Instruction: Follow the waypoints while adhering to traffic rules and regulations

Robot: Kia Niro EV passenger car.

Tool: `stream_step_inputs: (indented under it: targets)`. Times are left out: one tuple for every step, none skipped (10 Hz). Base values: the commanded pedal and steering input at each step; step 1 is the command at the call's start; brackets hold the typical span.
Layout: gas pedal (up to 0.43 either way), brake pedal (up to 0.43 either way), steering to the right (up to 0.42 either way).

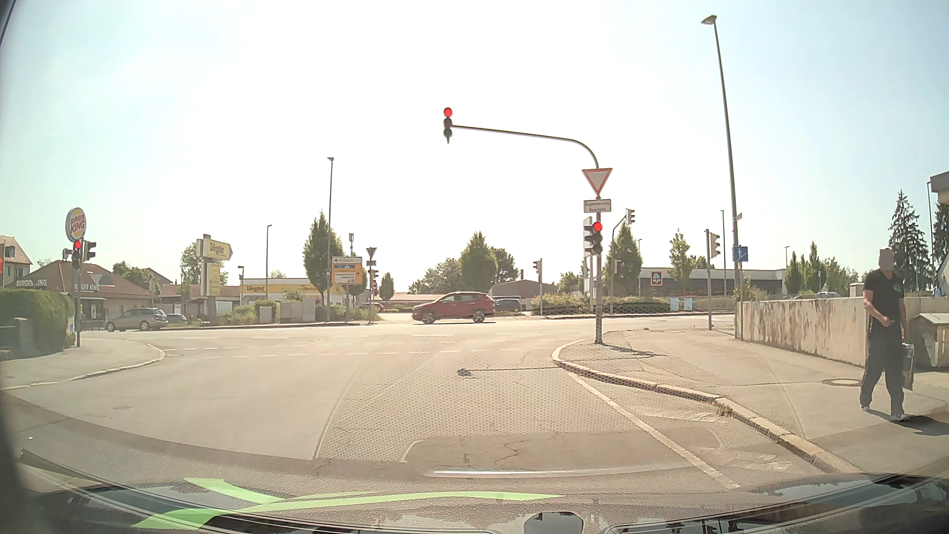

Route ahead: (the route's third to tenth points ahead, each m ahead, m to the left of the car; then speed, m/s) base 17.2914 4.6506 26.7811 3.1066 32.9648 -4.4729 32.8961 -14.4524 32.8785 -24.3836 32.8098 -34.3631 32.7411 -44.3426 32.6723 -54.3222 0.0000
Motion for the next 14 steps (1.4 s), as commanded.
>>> stream_step_inputs:
  targets:
    - [0.000, 0.311, -0.019]
    - [0.000, 0.311, -0.019]
    - [0.000, 0.311, -0.019]
    - [0.000, 0.311, -0.019]
    - [0.000, 0.311, -0.019]
    - [0.000, 0.311, -0.019]
    - [0.000, 0.311, -0.019]
    - [0.000, 0.311, -0.019]
    - [0.000, 0.311, -0.019]
    - [0.000, 0.311, -0.019]
    - [0.000, 0.311, -0.019]
    - [0.000, 0.311, -0.019]
    - [0.000, 0.311, -0.019]
    - [0.000, 0.311, -0.019]
